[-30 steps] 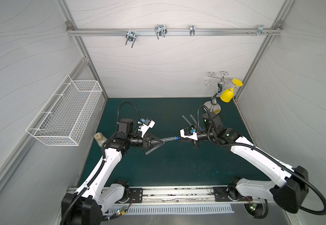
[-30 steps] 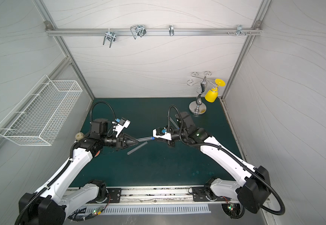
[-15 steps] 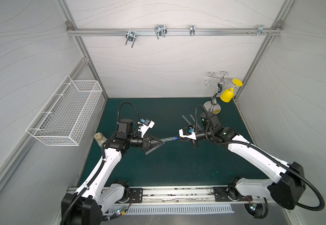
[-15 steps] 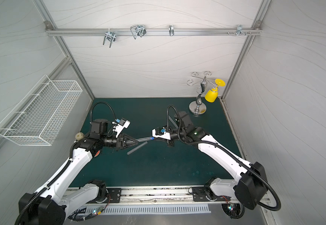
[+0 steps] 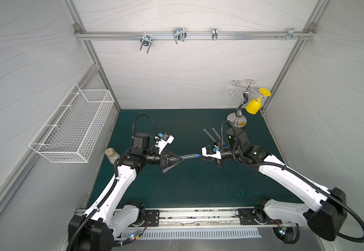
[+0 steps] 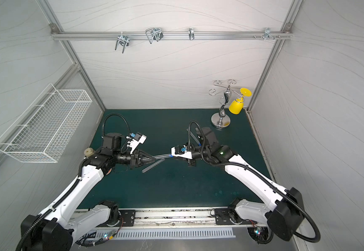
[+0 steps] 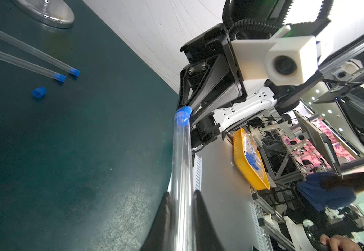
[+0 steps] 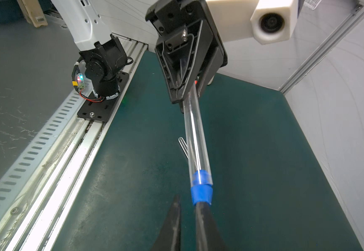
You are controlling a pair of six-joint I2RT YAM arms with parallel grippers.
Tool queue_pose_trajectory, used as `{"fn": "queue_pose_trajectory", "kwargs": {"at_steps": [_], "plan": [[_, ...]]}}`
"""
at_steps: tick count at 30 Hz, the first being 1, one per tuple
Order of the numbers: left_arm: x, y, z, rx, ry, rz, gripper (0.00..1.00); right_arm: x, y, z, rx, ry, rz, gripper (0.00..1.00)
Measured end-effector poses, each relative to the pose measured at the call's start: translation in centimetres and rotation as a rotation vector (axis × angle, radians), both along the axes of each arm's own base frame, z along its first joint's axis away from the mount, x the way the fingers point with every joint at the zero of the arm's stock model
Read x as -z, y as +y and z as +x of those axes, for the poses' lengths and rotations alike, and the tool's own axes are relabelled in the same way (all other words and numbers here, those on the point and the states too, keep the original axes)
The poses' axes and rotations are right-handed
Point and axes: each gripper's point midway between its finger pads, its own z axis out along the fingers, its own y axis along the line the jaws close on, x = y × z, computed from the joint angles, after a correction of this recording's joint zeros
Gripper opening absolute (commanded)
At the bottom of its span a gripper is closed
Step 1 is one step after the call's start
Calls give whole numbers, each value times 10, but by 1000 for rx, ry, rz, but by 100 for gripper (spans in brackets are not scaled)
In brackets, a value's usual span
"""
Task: Insert stoppers into test tubes
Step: Insert the stopper into the test tube.
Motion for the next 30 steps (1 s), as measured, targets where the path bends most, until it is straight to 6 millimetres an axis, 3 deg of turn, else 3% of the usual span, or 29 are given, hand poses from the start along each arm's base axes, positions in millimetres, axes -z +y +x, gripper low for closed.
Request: {"fn": "queue_pose_trajectory", "kwargs": {"at_steps": [5, 17, 24, 30], "plan": [[-5, -5, -9, 52, -3, -27, 0, -6, -11, -11, 8, -32, 35, 20], [-7, -5, -10, 63, -12, -37, 0, -8, -20, -5, 84, -60, 22, 22], [-6, -4, -9, 54, -20, -31, 0, -12, -37, -6, 166, -102, 6, 41], [-4, -3, -8, 47, -23, -26, 0, -20, -27, -16, 148, -150, -6, 46]]}}
